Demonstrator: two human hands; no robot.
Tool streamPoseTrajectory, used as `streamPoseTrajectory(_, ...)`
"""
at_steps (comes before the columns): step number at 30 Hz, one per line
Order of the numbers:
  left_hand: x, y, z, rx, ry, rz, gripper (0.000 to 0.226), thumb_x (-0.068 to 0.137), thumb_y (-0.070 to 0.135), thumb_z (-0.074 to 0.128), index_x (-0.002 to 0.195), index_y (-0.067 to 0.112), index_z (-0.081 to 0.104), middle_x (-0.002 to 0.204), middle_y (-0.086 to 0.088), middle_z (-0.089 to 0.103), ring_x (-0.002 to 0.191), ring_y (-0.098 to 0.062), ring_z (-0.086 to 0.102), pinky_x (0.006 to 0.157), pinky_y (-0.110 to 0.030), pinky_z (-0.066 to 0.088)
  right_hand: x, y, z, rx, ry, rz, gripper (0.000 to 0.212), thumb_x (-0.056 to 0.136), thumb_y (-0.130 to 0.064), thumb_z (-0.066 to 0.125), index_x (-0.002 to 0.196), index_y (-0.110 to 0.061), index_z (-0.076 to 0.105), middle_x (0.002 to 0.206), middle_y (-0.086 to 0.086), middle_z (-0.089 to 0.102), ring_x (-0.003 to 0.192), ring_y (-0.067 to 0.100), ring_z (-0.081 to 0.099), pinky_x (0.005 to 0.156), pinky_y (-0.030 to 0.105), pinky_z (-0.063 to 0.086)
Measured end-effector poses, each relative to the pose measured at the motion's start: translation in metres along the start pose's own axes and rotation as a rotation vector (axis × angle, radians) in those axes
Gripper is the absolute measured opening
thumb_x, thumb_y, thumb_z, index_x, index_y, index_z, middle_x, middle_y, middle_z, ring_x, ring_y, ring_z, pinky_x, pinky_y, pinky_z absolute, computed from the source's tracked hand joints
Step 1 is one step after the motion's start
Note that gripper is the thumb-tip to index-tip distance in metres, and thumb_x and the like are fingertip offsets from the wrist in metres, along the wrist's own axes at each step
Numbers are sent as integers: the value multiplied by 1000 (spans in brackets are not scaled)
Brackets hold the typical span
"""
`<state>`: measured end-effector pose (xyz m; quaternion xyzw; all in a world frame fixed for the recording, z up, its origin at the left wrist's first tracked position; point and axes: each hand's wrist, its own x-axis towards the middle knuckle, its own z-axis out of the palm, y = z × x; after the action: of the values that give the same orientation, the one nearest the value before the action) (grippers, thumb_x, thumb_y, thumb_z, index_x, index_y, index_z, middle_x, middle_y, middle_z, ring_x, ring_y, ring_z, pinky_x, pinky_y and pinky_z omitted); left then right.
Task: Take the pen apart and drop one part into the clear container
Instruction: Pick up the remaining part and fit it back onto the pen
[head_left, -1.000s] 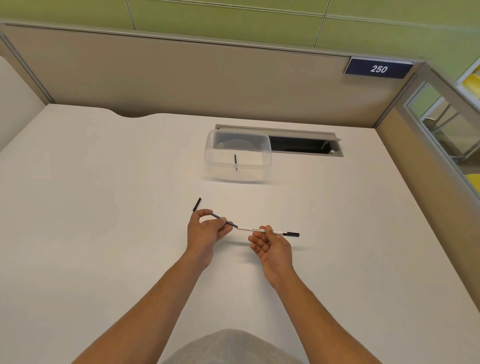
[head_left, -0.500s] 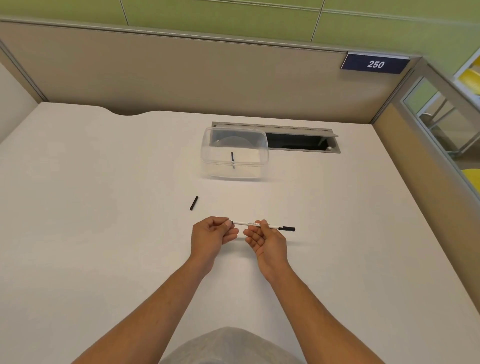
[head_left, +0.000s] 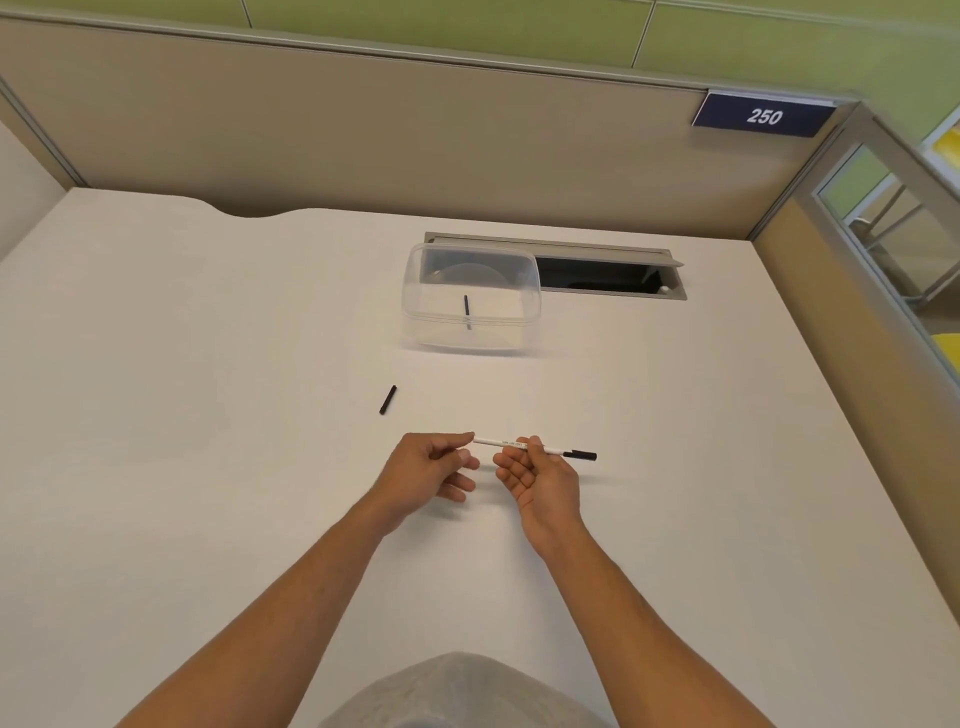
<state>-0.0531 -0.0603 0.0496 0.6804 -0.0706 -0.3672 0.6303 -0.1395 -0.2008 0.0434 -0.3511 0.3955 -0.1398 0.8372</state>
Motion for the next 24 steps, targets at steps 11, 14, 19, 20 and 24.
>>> streamPoseTrajectory(11,49,-1,-61,585,592,187,23,88,13,65,110,9,67,104,-8,65,84,-22,60,85,-33,47,9,-4,-1,25,13,11,19,96,-17,51,97,-1,60,75,13,70,70,26,70,58,30,57)
streamPoseTrajectory(14,59,-3,-67,717,594,106,35,88,19,67,119,6,62,113,-16,59,100,-32,59,87,-39,47,10,-4,-1,30,13,15,19,96,-17,51,97,-1,60,74,13,71,70,25,70,58,30,57)
streamPoseTrajectory(19,65,-6,-63,839,552,68,27,89,19,65,111,4,64,110,-19,56,105,-37,54,86,-46,48,11,-5,-2,41,11,21,18,96,-17,51,97,-1,60,73,13,71,70,26,70,58,31,57)
streamPoseTrajectory(20,65,-7,-62,840,555,84,21,89,16,63,106,4,65,108,-19,56,103,-37,54,84,-46,48,12,-6,-2,41,11,20,18,96,-17,52,97,-1,60,73,13,71,70,26,70,58,31,57)
streamPoseTrajectory(24,64,-7,-64,874,534,101,12,90,12,59,97,5,66,101,-16,61,96,-34,56,77,-45,49,11,-6,-2,37,9,19,18,96,-16,51,95,-1,61,72,12,71,70,26,70,58,31,57)
